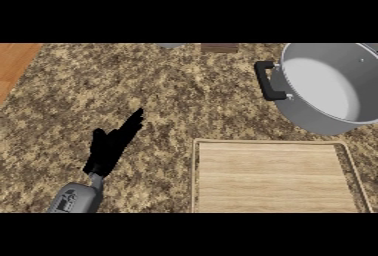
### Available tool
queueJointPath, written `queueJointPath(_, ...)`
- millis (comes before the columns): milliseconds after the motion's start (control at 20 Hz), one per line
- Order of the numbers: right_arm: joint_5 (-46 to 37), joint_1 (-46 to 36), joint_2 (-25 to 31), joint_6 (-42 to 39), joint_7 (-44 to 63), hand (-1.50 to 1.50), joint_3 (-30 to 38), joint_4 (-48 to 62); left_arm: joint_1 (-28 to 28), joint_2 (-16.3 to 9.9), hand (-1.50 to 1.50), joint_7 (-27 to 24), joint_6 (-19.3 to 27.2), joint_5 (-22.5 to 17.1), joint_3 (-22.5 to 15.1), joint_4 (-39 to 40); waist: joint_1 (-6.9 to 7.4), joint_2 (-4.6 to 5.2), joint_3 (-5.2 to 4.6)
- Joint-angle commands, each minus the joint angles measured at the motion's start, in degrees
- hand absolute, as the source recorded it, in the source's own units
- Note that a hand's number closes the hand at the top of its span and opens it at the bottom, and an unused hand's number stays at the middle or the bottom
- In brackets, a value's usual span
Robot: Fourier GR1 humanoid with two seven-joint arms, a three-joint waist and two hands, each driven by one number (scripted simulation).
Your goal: Pick the croissant from the tray and place it in the pot
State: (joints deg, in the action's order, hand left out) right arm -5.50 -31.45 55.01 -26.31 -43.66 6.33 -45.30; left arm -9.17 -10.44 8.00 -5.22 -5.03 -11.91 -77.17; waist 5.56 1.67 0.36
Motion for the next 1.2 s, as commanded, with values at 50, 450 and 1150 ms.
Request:
queueJointPath(50,-6.2,-7.9,-0.8,-3.5,-7.2,1.5,-6.2,4.6,-0.2,-0.4,0.0,-1.0,-1.2,-0.2,0.4,1.4,-0.12,-0.08,-0.15)
queueJointPath(450,-16.5,-19.5,-8.4,4.4,-5.3,1.5,-15.2,11.8,2.3,0.5,0.0,1.1,0.5,0.8,-0.6,-3.0,-0.51,-0.62,-0.2)
queueJointPath(1150,-41.8,-27.2,-20.5,18.7,9.0,1.5,-32.2,22.7,0.6,-0.8,0.0,-0.5,-0.9,0.3,2.4,0.9,-2.22,-0.71,-0.41)
